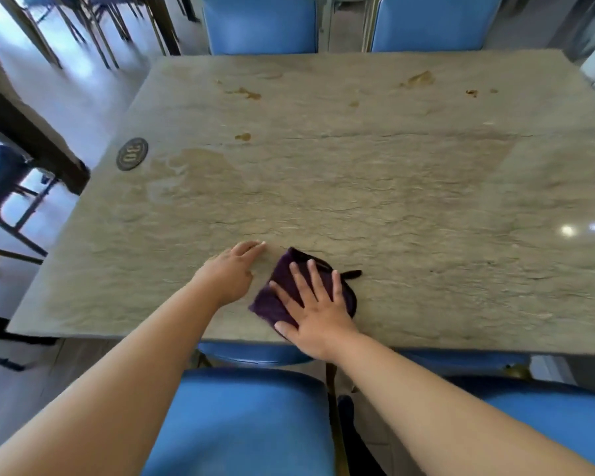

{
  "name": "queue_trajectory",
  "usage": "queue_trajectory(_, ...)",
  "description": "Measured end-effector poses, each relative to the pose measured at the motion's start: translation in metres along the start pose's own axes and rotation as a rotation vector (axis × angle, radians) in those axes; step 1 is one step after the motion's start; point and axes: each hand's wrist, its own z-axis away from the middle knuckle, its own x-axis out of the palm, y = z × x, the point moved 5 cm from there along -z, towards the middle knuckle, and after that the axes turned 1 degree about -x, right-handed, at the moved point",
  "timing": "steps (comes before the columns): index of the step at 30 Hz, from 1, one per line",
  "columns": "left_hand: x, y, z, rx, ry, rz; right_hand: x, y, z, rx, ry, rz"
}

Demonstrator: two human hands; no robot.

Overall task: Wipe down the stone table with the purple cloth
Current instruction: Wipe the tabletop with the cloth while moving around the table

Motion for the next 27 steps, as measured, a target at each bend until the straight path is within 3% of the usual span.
queue_trajectory(4,-0.004,-0.065,0.006,-0.169,-0.006,-0.034,-0.022,0.013,-0.039,-0.076,0.043,0.002)
queue_trajectory(10,0.011,-0.111,0.008,-0.033,-0.132,-0.022,-0.048,0.027,-0.088,0.512,0.147,-0.15)
queue_trajectory(12,0.018,-0.113,0.004,-0.032,-0.153,0.044,-0.045,0.001,-0.096,0.59,0.126,-0.177)
queue_trajectory(17,0.013,-0.123,0.0,-0.009,-0.055,0.271,-0.022,-0.081,-0.094,0.4,0.079,-0.127)
queue_trajectory(21,0.004,-0.147,0.018,0.176,0.074,0.031,-0.012,-0.08,-0.066,0.236,0.017,-0.084)
queue_trajectory(23,-0.006,-0.17,0.015,0.215,0.12,-0.096,-0.013,-0.065,-0.058,0.343,0.011,-0.127)
queue_trajectory(27,-0.014,-0.205,-0.003,0.163,0.105,-0.154,-0.022,-0.063,-0.079,0.734,0.116,-0.253)
